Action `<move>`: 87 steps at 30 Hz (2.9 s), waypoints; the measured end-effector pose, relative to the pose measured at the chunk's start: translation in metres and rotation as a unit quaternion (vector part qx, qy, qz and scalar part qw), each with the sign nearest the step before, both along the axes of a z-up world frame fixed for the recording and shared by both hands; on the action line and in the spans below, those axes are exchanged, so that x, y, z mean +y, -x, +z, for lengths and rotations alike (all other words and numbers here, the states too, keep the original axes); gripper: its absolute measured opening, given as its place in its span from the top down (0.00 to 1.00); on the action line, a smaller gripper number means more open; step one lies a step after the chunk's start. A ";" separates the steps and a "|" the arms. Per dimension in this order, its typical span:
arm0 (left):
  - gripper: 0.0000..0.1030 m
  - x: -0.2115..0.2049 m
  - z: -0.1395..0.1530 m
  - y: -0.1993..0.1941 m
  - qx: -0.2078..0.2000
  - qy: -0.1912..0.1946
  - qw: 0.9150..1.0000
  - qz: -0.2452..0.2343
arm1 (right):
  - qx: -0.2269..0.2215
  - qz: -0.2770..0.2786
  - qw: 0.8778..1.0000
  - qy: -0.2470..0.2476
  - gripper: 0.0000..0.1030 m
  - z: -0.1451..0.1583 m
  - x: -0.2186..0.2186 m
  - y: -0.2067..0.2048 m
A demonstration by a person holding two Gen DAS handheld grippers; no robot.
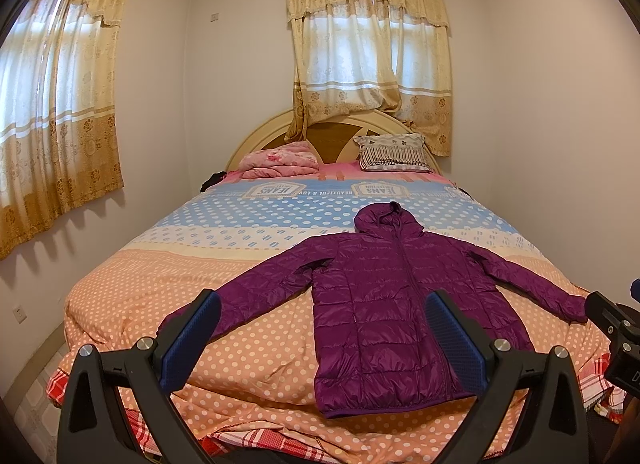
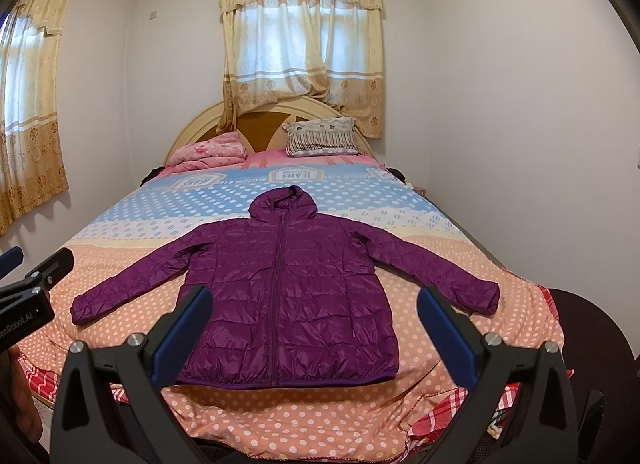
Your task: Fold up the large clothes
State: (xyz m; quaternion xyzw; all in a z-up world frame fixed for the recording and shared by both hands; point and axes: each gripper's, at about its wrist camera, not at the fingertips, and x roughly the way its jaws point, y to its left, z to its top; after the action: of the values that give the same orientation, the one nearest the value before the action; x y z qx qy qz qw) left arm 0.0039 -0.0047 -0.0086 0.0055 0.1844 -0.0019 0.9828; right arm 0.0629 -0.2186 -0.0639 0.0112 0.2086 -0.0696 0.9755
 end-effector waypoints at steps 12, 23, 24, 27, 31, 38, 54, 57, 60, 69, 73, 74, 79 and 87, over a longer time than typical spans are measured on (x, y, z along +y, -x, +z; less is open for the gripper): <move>0.01 -0.001 -0.002 0.000 0.000 -0.001 1.000 -0.001 | 0.003 0.002 1.000 -0.003 0.00 -0.003 0.000 0.000; 0.01 0.000 -0.005 0.001 0.003 -0.001 1.000 -0.004 | 0.008 0.002 1.000 -0.006 0.00 -0.008 0.001 -0.001; 0.01 -0.001 -0.005 0.001 0.003 -0.001 1.000 -0.003 | 0.008 0.002 1.000 -0.007 0.00 -0.008 0.001 -0.002; 0.01 0.000 -0.009 -0.002 0.007 -0.002 1.000 -0.005 | 0.009 0.003 1.000 -0.008 0.00 -0.009 0.000 -0.002; 0.01 0.000 -0.020 -0.016 0.020 -0.014 1.000 -0.007 | 0.016 0.014 0.999 -0.030 0.00 -0.015 -0.009 -0.009; 0.01 -0.008 -0.067 -0.073 0.066 -0.054 0.996 -0.019 | 0.066 -0.048 0.995 -0.054 0.00 -0.061 -0.077 -0.054; 0.01 -0.009 -0.141 -0.248 0.126 -0.101 0.987 0.007 | 0.197 -0.278 0.923 -0.179 0.23 -0.149 -0.317 -0.140; 0.01 -0.006 -0.149 -0.270 0.139 -0.110 0.984 0.016 | 0.212 -0.285 0.914 -0.197 0.30 -0.162 -0.335 -0.155; 0.01 -0.006 -0.156 -0.289 0.144 -0.127 0.981 0.016 | 0.230 -0.266 0.918 -0.184 0.39 -0.170 -0.332 -0.169; 0.01 -0.002 -0.173 -0.330 0.166 -0.139 0.976 0.022 | 0.214 -0.226 0.936 -0.162 0.83 -0.156 -0.333 -0.191; 0.01 0.002 -0.176 -0.342 0.168 -0.135 0.976 0.023 | 0.191 -0.199 0.952 -0.130 0.84 -0.127 -0.314 -0.215; 0.01 0.003 -0.177 -0.346 0.170 -0.135 0.976 0.025 | 0.184 -0.190 0.957 -0.123 0.84 -0.119 -0.307 -0.220; 0.01 0.006 -0.177 -0.355 0.168 -0.135 0.976 0.026 | 0.155 -0.130 0.976 -0.086 0.85 -0.087 -0.254 -0.260; 0.01 0.020 -0.169 -0.363 0.160 -0.124 0.979 0.036 | 0.142 0.003 0.990 -0.020 0.86 -0.075 -0.123 -0.324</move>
State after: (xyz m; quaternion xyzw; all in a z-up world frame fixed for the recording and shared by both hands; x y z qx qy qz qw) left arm 0.3669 0.0157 -0.1781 0.1206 0.3380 0.0551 0.9318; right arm 0.3865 -0.3419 -0.1391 0.0196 0.3461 -0.0633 0.9358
